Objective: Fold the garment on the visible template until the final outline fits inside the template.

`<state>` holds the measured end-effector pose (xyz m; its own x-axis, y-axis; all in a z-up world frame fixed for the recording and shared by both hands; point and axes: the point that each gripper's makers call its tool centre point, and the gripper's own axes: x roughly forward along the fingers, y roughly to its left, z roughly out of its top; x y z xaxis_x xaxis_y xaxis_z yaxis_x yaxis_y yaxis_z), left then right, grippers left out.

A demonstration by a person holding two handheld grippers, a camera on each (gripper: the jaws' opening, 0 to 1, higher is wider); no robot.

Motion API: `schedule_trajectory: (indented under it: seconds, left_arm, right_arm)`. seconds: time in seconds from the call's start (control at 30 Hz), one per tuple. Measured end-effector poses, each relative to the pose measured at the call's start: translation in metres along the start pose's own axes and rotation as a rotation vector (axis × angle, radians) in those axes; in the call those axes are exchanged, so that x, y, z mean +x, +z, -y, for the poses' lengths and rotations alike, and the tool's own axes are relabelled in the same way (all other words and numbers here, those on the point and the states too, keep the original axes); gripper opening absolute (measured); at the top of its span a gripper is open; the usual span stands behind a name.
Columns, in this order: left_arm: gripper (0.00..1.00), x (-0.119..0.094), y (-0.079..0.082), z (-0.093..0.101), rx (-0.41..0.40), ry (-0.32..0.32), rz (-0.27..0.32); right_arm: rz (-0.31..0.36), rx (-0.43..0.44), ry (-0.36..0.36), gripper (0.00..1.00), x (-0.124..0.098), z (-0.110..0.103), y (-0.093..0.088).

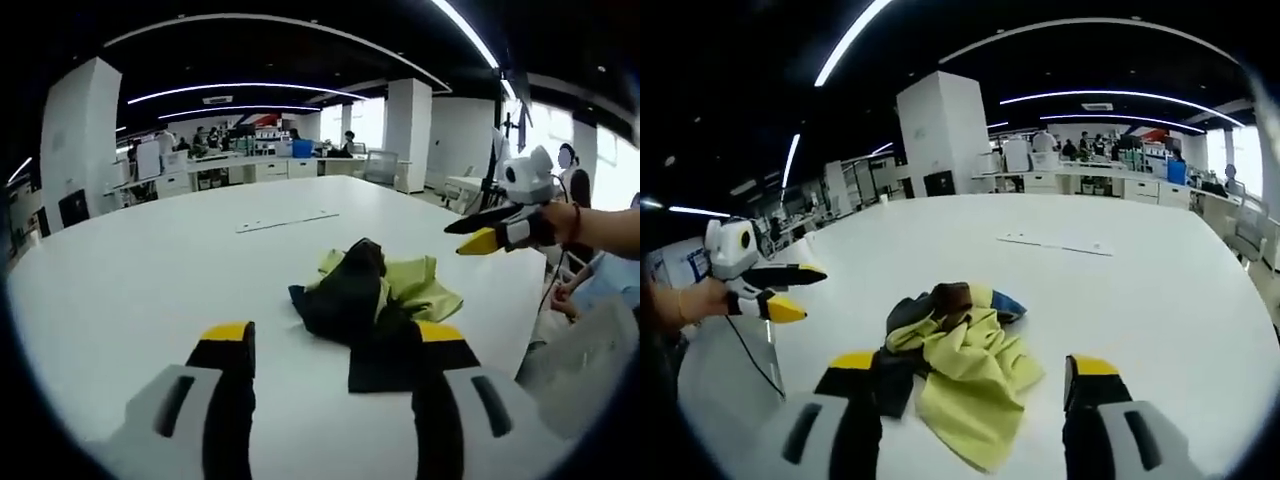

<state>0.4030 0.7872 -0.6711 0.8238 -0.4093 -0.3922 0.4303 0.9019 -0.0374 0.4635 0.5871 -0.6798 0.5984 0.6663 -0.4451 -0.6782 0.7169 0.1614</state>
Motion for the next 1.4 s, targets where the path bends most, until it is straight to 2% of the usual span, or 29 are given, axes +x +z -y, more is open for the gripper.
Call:
schedule_trajectory:
  seconds: [0.33, 0.67, 0.83, 1.0, 1.1, 1.4]
  left_arm:
    - [0.5, 0.033, 0.001, 0.016, 0.014, -0.055, -0.016]
    - [0.43, 0.062, 0.004, 0.029, 0.023, -0.088, -0.031]
    - [0.4, 0.076, 0.006, 0.033, 0.039, -0.093, -0.04]
    - [0.36, 0.087, 0.006, 0.036, 0.016, -0.096, -0.043]
    - [0.35, 0.092, 0.005, 0.04, 0.025, -0.107, -0.051]
    - [0.28, 0.107, 0.003, 0.041, 0.028, -0.098, -0.069]
  right_arm:
    - [-0.023, 0.015, 0.039, 0.61, 0.025, -0.005, -0.006]
    - [-0.044, -0.021, 0.075, 0.53, 0.048, -0.006, -0.001]
    - [-0.034, -0.032, 0.076, 0.51, 0.057, 0.003, 0.007]
    - [-0.03, -0.047, 0.071, 0.48, 0.063, 0.013, 0.013]
    - [-0.028, -0.065, 0.059, 0.44, 0.066, 0.024, 0.016]
    - [-0.041, -0.083, 0.059, 0.4, 0.079, 0.042, 0.015]
